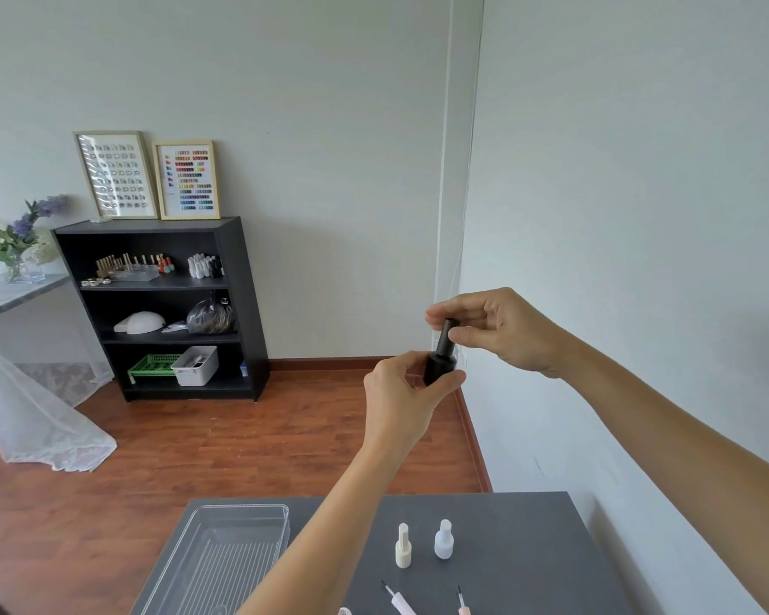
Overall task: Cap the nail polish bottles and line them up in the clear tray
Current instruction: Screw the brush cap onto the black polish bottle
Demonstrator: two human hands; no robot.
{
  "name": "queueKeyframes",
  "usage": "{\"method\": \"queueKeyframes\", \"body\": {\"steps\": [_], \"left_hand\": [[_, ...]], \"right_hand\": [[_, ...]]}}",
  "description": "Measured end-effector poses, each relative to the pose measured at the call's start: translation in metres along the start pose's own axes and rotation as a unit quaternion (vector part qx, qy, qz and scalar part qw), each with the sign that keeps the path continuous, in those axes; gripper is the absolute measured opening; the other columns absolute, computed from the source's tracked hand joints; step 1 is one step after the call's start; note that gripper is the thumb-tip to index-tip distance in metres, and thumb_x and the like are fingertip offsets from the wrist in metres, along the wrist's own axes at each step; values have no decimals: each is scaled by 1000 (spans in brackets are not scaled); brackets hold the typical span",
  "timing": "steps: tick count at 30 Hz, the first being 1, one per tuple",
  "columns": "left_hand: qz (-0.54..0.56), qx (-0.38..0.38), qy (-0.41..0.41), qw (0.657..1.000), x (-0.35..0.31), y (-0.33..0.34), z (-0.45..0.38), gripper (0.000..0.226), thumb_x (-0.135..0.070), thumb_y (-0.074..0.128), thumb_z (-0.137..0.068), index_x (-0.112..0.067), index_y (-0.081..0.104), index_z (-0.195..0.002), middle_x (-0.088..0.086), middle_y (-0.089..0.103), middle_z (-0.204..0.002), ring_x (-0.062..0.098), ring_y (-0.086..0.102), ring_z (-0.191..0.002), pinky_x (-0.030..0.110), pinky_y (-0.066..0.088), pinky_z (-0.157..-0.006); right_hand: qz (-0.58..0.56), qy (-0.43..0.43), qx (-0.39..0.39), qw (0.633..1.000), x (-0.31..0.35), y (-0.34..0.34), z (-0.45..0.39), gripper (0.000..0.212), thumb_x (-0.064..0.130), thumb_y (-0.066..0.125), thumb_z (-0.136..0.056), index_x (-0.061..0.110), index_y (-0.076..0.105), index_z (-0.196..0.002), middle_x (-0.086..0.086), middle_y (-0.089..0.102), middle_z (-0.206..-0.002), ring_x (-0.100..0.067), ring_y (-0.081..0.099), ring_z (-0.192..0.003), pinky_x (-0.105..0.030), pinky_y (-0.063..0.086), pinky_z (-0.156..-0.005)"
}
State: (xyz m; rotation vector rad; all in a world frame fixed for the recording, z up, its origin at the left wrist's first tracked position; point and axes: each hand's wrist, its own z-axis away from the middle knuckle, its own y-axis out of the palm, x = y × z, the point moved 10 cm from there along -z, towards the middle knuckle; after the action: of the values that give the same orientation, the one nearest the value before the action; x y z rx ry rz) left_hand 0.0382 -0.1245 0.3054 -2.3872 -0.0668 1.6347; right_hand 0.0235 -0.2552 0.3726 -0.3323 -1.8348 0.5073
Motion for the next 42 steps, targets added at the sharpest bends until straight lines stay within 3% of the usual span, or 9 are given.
{"method": "queueKeyframes", "body": {"steps": [5, 9, 12, 16, 20, 25, 31, 36, 42], "left_hand": [[-8, -2, 1, 1000, 2, 3, 0, 20, -40, 84, -72, -29, 79, -88, -12, 75, -73, 7, 68, -68, 11, 49, -58], [-10, 1, 7, 1000, 0, 5, -2, 18, -40, 84, -72, -31, 79, -87, -14, 75, -72, 7, 68, -66, 16, 52, -60], [1, 9, 5, 1000, 0, 4, -3, 16, -40, 84, -72, -35, 78, -86, -15, 76, -75, 6, 70, -72, 14, 53, -65], [8, 12, -6, 1000, 5, 3, -5, 21, -40, 84, -72, -31, 79, -90, -12, 77, -78, 8, 71, -77, 15, 54, -70], [8, 10, -8, 1000, 5, 5, -6, 22, -40, 84, -72, -29, 79, -91, -11, 77, -77, 9, 71, -75, 17, 54, -67], [13, -3, -5, 1000, 5, 6, -6, 20, -39, 84, -73, -29, 79, -90, -13, 76, -75, 8, 70, -72, 11, 51, -61], [23, 59, -1, 998, 6, 14, -10, 21, -39, 81, -77, -30, 78, -95, -13, 78, -82, 2, 72, -79, 23, 56, -75], [18, 58, 1, 998, 10, 18, -9, 20, -40, 79, -79, -29, 78, -96, -11, 78, -83, 4, 71, -80, 27, 57, -79], [2, 16, 2, 1000, 16, 16, -6, 19, -41, 78, -79, -24, 76, -87, 7, 71, -71, 6, 48, -53, 19, 42, -55]], "right_hand": [[63, -7, -90, 994, 4, -11, -2, 10, 17, 81, -79, 13, 75, -86, -4, 76, -76, -12, 71, -69, -23, 55, -70], [166, 3, -173, 971, 1, -19, -2, 37, 48, 81, -69, 17, 63, -67, 3, 63, -58, -3, 48, -47, -10, 40, -47], [146, -4, -141, 979, 0, -14, -2, 38, 57, 68, -75, 21, 65, -86, 14, 68, -81, 3, 60, -68, -9, 46, -65], [6, 6, -10, 1000, -9, 1, -2, 33, 13, 64, -93, 18, 62, -126, 10, 66, -127, 5, 57, -120, -12, 50, -92], [-54, -10, -37, 998, -8, -3, -2, 24, -2, 66, -88, 7, 71, -109, -7, 76, -100, -16, 73, -96, -25, 56, -85], [43, -5, -166, 985, -10, -19, 0, 19, 21, 86, -71, 16, 71, -81, -2, 75, -78, -14, 71, -70, -22, 55, -70], [-81, -1, -52, 995, -15, -4, -4, 31, 9, 68, -89, 12, 65, -119, -5, 72, -117, -12, 69, -110, -26, 53, -96], [-100, -7, -55, 993, -12, -1, -3, 16, 3, 67, -89, 7, 71, -104, -14, 77, -95, -22, 75, -90, -21, 57, -78], [-26, -17, -130, 991, -15, -1, -1, 8, 9, 72, -86, 9, 72, -94, -9, 78, -81, -25, 76, -79, -25, 59, -80]]}}
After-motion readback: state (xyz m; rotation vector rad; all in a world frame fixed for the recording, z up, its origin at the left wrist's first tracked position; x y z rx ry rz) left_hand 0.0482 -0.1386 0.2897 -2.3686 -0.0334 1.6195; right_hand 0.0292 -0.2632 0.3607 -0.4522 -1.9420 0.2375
